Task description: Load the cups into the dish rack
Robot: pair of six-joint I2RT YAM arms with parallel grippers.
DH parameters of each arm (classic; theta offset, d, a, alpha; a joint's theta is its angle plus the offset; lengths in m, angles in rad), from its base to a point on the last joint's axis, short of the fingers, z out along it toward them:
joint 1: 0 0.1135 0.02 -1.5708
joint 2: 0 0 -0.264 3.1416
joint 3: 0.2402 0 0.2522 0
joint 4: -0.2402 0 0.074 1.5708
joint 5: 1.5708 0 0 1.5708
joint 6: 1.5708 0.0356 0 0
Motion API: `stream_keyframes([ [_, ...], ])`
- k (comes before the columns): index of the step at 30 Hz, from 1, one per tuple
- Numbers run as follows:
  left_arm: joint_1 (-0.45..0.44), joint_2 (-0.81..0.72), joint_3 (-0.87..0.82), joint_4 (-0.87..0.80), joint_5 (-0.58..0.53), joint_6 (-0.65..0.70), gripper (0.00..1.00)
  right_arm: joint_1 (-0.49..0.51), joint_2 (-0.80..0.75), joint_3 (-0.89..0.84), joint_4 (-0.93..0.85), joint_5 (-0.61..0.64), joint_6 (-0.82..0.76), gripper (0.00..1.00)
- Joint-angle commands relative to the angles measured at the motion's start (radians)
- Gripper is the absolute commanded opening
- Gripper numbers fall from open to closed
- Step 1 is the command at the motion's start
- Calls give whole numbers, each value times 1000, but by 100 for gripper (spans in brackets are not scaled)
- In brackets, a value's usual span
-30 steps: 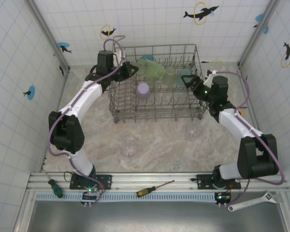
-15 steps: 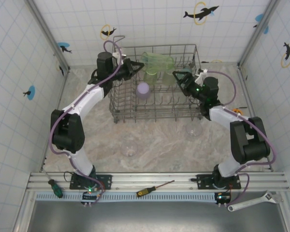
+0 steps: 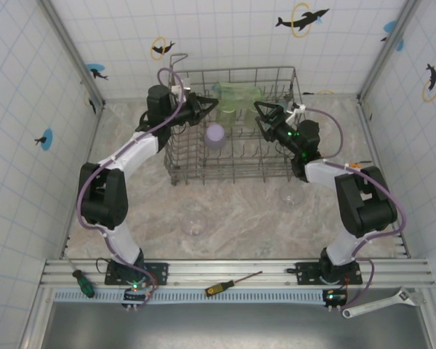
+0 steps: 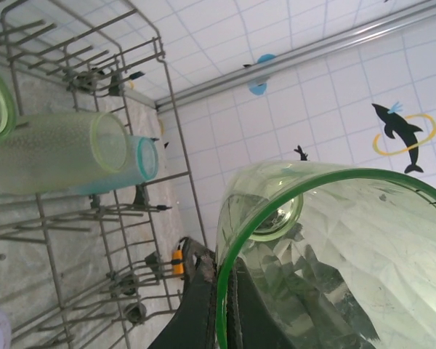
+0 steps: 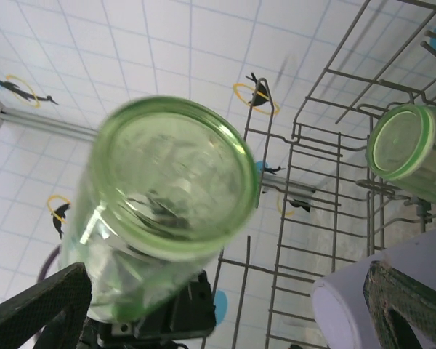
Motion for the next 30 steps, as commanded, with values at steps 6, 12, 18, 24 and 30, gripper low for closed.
stream_keyframes([
  [6, 7, -17, -28, 86, 26, -25, 0, 48, 34, 105, 84, 121, 69, 100],
  [12, 6, -23, -46, 90, 25, -30, 0, 80, 62, 119, 74, 223, 177, 100],
  [18, 1, -29, -54, 90, 29, -27, 0, 109, 83, 174, 44, 265, 186, 100],
  [24, -7, -39, -67, 92, 29, -25, 0, 129, 100, 171, 28, 328, 228, 100],
  [30, -14, -53, -92, 92, 29, -27, 0, 140, 127, 173, 64, 329, 262, 98],
])
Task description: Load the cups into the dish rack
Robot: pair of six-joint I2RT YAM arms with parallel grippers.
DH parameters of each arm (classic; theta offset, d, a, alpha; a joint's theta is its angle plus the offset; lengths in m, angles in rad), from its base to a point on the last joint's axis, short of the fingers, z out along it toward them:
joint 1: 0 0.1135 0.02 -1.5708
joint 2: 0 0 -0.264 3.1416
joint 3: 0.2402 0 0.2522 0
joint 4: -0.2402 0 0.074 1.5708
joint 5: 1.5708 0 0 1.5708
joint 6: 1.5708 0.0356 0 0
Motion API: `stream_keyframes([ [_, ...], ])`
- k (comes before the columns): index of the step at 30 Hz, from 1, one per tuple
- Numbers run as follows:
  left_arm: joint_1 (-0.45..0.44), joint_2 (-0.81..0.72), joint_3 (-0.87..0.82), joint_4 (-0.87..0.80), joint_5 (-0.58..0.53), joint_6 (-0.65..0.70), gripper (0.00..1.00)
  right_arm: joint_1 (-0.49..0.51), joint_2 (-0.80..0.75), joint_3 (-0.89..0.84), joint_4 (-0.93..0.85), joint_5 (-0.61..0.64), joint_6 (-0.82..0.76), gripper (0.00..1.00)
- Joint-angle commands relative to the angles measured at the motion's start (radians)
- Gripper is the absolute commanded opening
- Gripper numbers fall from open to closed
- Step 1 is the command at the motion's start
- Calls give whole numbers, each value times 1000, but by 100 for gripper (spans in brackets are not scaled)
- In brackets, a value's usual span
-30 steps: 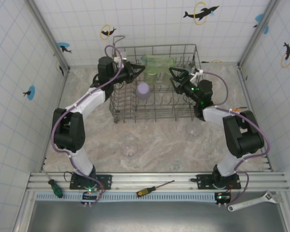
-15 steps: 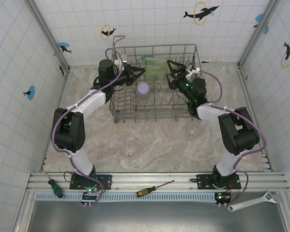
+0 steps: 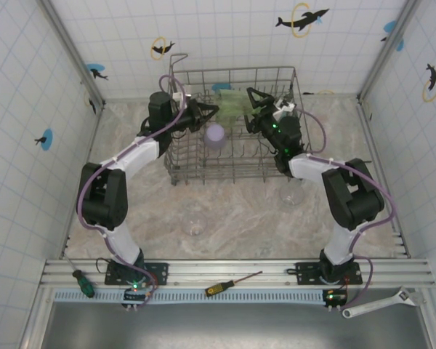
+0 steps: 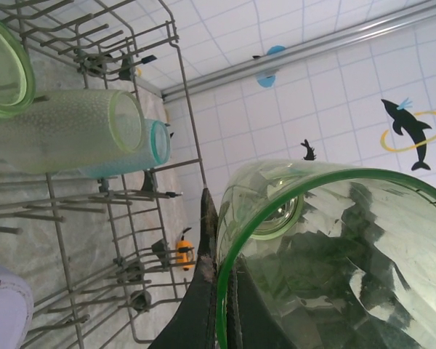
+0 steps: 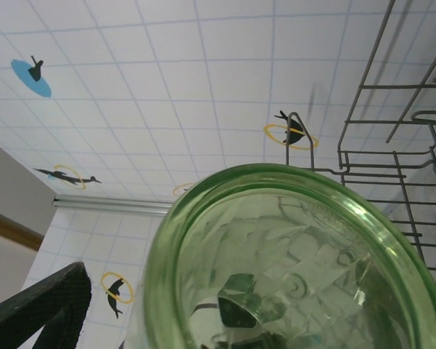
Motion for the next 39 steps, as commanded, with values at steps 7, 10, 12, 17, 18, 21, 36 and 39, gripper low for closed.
stream_keyframes([
  [7, -9, -60, -48, 45, 26, -9, 0, 13, 38, 14, 110, 46, 46, 74],
  [10, -9, -62, -50, 45, 28, -12, 0, 13, 38, 11, 114, 45, 47, 65],
  [12, -10, -64, -50, 45, 27, -14, 4, 14, 33, 7, 116, 45, 44, 58],
  [17, -7, -87, -57, 35, 15, -6, 24, 5, 7, -8, 87, 33, 17, 56],
  [18, -7, -92, -58, 26, 9, 2, 29, 4, -1, -11, 80, 31, 11, 56],
  [21, -6, -117, -58, -20, -15, 44, 49, -8, -27, -23, 48, 31, -7, 55],
  [36, 3, -279, -126, -248, -171, 248, 89, -50, -130, 2, -196, 52, -215, 52],
  [39, 4, -315, -130, -309, -215, 298, 97, -50, -155, 47, -310, 60, -322, 52],
])
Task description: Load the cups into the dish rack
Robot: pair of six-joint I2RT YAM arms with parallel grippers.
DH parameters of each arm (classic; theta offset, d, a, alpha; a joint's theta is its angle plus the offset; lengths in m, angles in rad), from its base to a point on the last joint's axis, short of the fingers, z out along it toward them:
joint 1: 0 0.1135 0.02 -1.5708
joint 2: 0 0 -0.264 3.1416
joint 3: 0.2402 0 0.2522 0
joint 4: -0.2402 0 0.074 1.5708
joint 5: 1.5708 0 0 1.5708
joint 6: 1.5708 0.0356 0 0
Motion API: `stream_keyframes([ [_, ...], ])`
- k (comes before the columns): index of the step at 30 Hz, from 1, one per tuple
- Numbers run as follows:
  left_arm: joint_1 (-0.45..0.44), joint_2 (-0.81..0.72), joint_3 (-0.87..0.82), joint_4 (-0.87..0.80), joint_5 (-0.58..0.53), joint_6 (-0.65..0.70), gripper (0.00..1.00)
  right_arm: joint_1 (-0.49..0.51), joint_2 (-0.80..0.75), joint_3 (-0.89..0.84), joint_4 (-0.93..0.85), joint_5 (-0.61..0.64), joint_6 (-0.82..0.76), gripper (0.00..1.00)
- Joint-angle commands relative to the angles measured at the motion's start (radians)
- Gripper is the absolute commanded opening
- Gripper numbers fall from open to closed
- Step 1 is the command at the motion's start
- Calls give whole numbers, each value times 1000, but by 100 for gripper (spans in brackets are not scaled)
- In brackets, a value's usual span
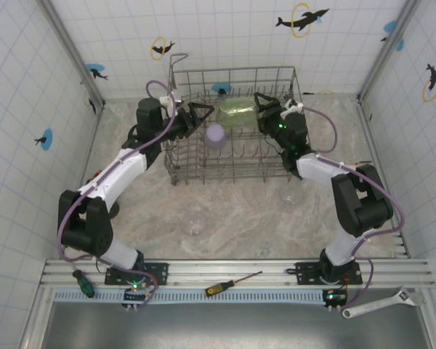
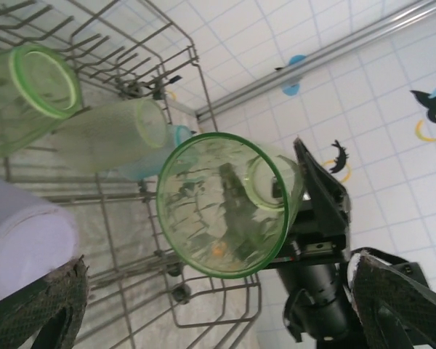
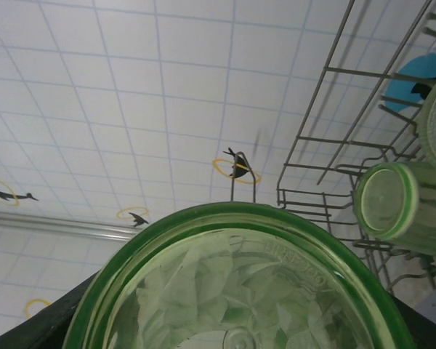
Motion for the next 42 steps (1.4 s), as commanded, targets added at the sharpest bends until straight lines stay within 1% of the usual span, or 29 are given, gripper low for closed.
stream_keyframes([
  [1, 7, -64, -7, -99, -74, 99, 97, -1, -68, 82, -127, 35, -169, 52],
  [4, 6, -106, -22, -141, -116, 139, 97, 6, -91, 125, -244, 65, -266, 52],
  [12, 6, -192, -23, -314, -218, 271, 97, 24, -132, 211, -449, 154, -497, 51],
  [17, 6, -236, -24, -413, -296, 351, 97, 48, -142, 257, -542, 239, -637, 51],
  [21, 6, -269, -33, -471, -364, 394, 97, 78, -130, 323, -651, 328, -775, 51],
  [24, 6, -294, -56, -488, -420, 398, 97, 95, -131, 333, -677, 385, -847, 51],
  [27, 8, -313, -88, -488, -447, 393, 98, 102, -125, 338, -697, 416, -888, 51],
  [34, 6, -330, -114, -491, -451, 384, 98, 138, -87, 363, -725, 502, -1001, 52],
  [42, 6, -351, -122, -497, -453, 385, 98, 142, -19, 394, -726, 517, -1041, 52],
])
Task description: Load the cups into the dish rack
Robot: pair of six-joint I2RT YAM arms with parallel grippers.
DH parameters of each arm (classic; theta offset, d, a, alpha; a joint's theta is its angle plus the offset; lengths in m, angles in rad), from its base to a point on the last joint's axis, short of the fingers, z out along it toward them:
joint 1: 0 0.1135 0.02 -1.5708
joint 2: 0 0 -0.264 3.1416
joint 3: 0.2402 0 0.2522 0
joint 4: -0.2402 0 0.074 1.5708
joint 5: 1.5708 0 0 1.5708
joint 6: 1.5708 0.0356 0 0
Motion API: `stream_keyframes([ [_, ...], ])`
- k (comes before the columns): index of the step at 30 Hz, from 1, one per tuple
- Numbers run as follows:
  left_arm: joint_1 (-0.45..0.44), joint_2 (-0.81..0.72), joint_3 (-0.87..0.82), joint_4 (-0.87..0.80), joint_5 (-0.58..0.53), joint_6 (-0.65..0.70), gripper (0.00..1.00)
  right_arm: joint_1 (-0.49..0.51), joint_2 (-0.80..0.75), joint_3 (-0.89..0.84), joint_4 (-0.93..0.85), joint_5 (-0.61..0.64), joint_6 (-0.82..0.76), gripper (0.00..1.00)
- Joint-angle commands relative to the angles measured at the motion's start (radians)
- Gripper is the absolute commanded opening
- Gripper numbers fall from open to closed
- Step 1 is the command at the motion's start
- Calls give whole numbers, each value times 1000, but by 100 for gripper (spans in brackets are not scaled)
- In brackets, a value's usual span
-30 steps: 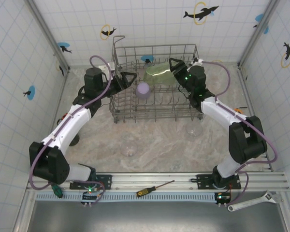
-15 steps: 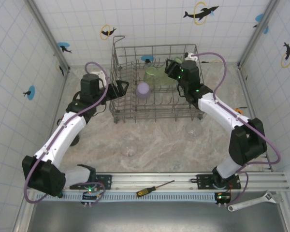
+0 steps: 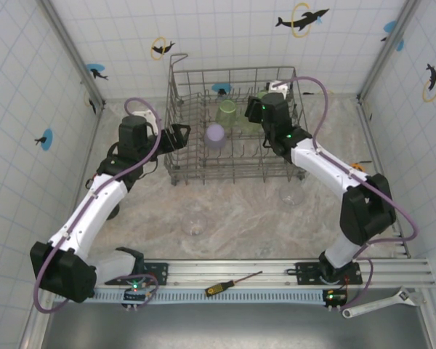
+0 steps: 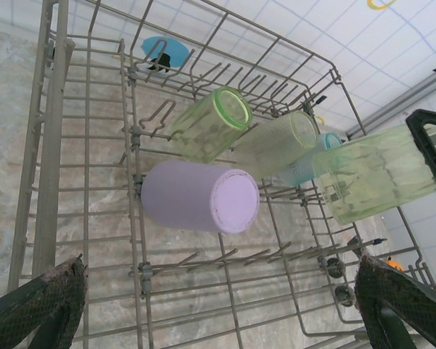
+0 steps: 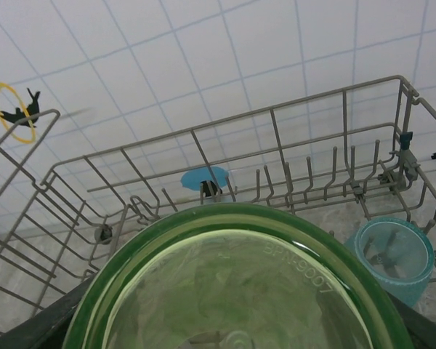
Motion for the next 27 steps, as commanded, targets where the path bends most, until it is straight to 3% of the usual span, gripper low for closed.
stream_keyframes([
  [1, 8, -16, -25, -63, -32, 15, 98, 3, 32, 59, 14, 40, -38, 52],
  [27, 7, 1, -26, -65, -93, 53, 97, 10, 170, 42, 158, 54, -131, 53],
])
